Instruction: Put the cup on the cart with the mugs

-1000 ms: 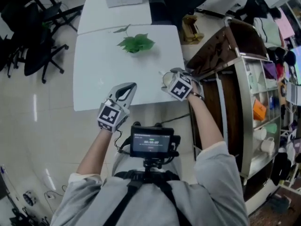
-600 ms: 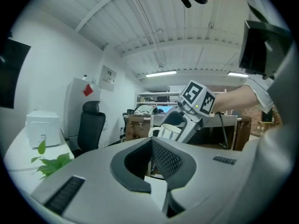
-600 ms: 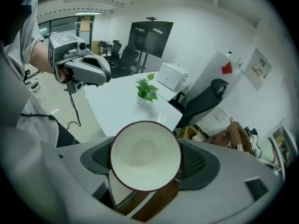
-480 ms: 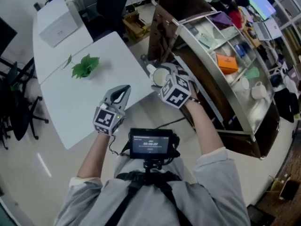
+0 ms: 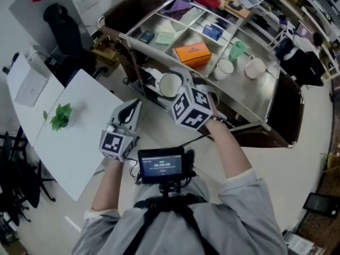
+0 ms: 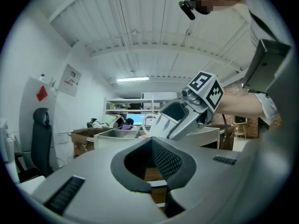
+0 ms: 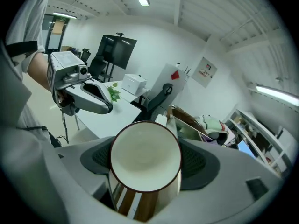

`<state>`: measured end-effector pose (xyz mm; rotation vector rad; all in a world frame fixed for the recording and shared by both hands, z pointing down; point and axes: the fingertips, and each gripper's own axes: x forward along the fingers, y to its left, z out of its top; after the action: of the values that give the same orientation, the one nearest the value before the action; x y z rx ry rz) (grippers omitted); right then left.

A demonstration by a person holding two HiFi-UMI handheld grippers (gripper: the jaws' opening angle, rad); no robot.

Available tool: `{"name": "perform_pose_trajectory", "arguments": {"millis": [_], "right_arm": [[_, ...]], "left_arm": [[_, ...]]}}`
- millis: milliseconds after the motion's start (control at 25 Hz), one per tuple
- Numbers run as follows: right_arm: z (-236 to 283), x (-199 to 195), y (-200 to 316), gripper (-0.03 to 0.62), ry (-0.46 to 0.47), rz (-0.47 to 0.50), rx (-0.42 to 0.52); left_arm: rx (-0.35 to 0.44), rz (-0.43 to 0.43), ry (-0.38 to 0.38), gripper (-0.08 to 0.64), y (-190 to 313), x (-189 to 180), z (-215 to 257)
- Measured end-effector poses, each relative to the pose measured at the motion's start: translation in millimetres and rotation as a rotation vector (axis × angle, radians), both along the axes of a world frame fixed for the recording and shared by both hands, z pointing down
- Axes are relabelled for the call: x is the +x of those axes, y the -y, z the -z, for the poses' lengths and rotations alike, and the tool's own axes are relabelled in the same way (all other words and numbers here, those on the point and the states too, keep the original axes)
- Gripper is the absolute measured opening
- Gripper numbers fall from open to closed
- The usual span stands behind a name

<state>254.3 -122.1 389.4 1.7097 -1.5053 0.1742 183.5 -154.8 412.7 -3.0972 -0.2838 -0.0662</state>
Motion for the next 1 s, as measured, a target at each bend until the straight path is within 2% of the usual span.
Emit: {"name": "perform_pose_trajectory", "arguments": {"millis": [360,560,760,840,1000], "right_arm": [[45.1,88.4,-161.6,0.411,-0.056,-0.274,0.065],[53.3,134.2,-250.8,0.411,-0.062,-0.432,0.044],[56.6,172.8,-308.8,0.411,-0.054,-0.513,-0.034],[47.4,184.9,-321.7,0.411,-0.024,-0.532,-0.076],[16.7,196.0,-329.1,0.411,0.066,-0.494,-0.172]], "left_arm": [[0.012,-0.23,-0.071,0.003,-128.5,86.4,34.1],[0.037,-0.373,-0.107,0.002,-204.8,121.1,53.4],[0.039,-0.476,-0.129,0.002,-261.5,148.8,79.8],[0.044,-0.512,-0.135,0.003,-277.0,158.2,87.2],[0.059,-0.571,-0.126,0.003,-299.3,177.2,89.9]]}}
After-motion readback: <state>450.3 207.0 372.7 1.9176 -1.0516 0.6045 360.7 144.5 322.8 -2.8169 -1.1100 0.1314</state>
